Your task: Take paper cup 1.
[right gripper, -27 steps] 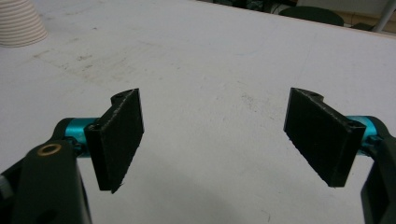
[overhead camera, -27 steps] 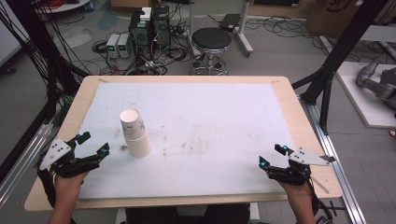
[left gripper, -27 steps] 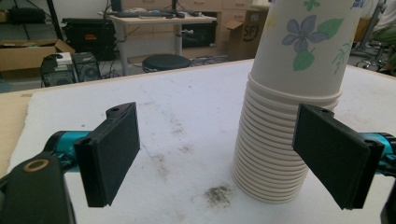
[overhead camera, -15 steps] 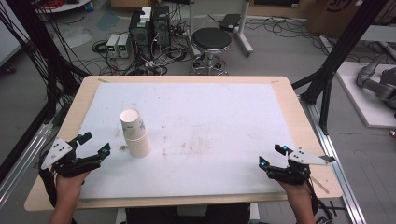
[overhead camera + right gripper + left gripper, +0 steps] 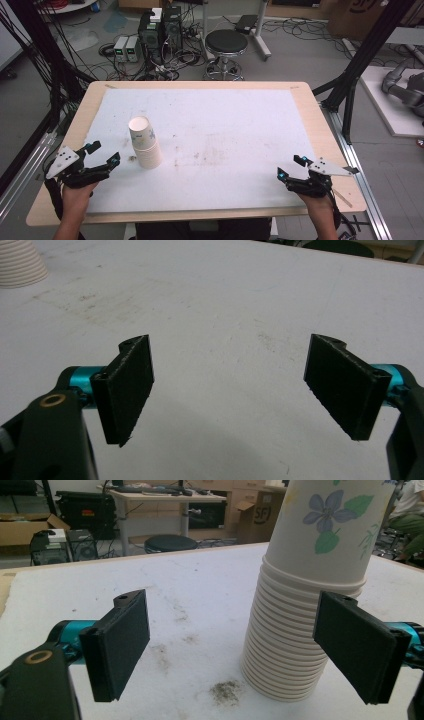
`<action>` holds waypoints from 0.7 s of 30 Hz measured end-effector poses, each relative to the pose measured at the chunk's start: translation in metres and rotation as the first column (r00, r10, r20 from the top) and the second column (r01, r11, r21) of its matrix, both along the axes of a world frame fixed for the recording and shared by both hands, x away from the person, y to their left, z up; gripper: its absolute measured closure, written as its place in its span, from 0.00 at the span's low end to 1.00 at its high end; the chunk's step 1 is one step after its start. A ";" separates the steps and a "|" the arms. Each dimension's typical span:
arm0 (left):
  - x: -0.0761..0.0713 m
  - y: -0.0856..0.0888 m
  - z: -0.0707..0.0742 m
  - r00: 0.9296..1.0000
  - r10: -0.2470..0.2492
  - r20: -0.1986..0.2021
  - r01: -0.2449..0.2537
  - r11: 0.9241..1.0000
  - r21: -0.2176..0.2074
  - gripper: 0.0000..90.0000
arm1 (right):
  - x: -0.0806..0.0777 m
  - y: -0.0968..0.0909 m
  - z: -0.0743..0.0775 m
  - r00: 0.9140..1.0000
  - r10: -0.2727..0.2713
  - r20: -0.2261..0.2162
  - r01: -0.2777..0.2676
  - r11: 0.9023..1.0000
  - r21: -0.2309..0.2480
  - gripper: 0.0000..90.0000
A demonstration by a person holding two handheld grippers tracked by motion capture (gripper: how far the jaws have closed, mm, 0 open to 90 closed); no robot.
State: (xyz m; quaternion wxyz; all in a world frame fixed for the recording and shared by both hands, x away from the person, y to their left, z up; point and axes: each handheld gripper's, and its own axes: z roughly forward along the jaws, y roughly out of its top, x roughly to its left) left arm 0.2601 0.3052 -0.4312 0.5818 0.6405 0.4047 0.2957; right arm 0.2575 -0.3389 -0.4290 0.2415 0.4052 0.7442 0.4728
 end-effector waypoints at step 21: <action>-0.013 -0.003 0.050 0.995 -0.091 0.035 0.094 0.991 -0.097 0.17 | -0.003 0.019 0.004 0.999 0.041 -0.012 -0.042 0.998 -0.042 0.23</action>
